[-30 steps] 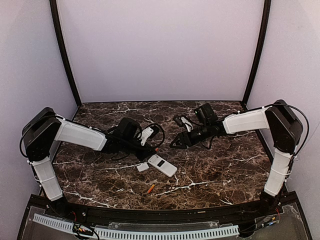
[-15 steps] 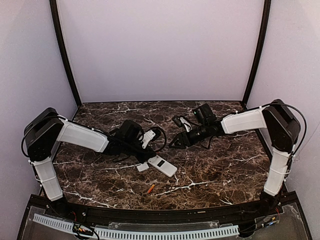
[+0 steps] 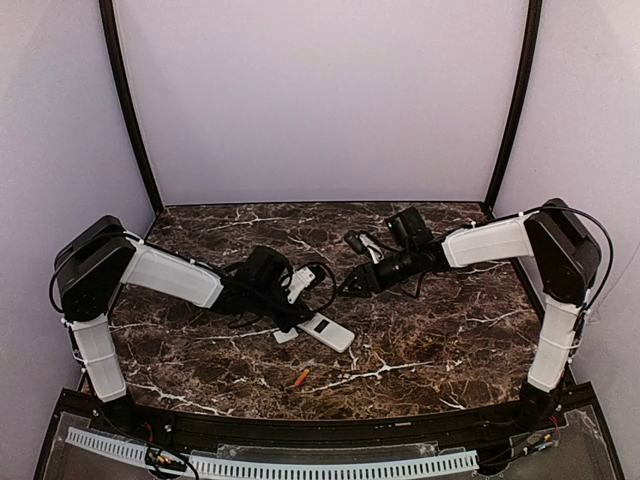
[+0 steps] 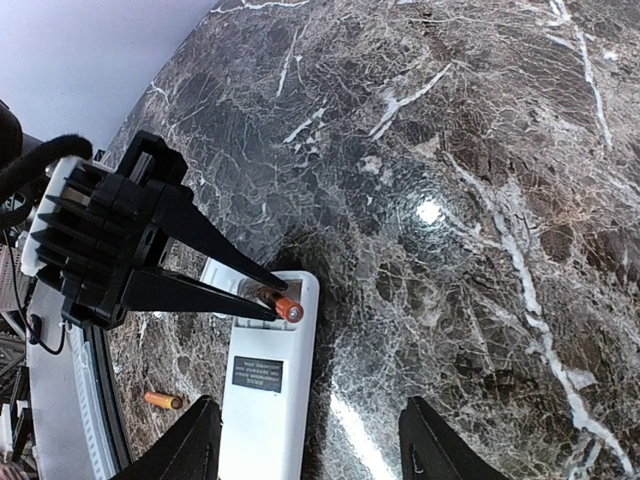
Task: Load the batteries into the remote control
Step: Load the battery into the battery compartment.
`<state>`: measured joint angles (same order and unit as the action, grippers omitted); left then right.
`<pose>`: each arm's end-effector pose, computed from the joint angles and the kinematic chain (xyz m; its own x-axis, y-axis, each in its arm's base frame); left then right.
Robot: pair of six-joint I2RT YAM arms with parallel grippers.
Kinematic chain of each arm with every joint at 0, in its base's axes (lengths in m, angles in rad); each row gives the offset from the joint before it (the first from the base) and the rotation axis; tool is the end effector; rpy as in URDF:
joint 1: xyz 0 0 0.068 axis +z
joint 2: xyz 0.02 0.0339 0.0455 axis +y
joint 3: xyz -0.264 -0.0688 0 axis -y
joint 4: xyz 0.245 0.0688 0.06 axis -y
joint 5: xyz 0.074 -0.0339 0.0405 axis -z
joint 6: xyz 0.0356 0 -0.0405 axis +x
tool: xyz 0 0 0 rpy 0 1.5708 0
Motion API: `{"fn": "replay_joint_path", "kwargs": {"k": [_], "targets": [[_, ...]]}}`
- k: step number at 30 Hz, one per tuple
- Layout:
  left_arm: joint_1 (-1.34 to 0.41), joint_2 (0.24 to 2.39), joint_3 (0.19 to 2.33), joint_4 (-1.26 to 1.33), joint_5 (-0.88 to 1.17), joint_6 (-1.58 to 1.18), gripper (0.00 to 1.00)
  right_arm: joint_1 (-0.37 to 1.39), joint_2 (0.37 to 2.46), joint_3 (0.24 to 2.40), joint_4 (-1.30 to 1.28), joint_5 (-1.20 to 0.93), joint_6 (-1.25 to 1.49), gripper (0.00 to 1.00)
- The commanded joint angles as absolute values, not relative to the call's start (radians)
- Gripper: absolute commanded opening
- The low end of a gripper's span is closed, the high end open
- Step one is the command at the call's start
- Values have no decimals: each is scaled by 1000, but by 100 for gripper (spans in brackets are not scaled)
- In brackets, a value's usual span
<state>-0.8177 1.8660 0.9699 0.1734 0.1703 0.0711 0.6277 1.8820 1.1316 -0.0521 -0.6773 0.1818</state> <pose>0.2545 -0.2803 0.1401 -0.3939 0.5226 -0.7561 0.8361 0.5455 -0.0585 0.3039 0.2481 0.1685 -0.7189 -0.3476 -0.6020 -0.6916 0.4451 0.5689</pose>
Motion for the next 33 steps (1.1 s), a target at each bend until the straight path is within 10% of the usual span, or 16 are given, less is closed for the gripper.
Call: {"fn": "replay_joint_path", "kwargs": {"k": [1, 18, 33], "targets": [[-822, 1865, 995, 123, 138, 91, 18, 624, 1902, 1143, -32, -685, 186, 60], [-825, 1814, 1000, 61, 46, 99, 35, 624, 1903, 1145, -35, -688, 180, 60], [-825, 1848, 985, 54, 95, 82, 23, 624, 2008, 1281, -82, -754, 209, 47]]}}
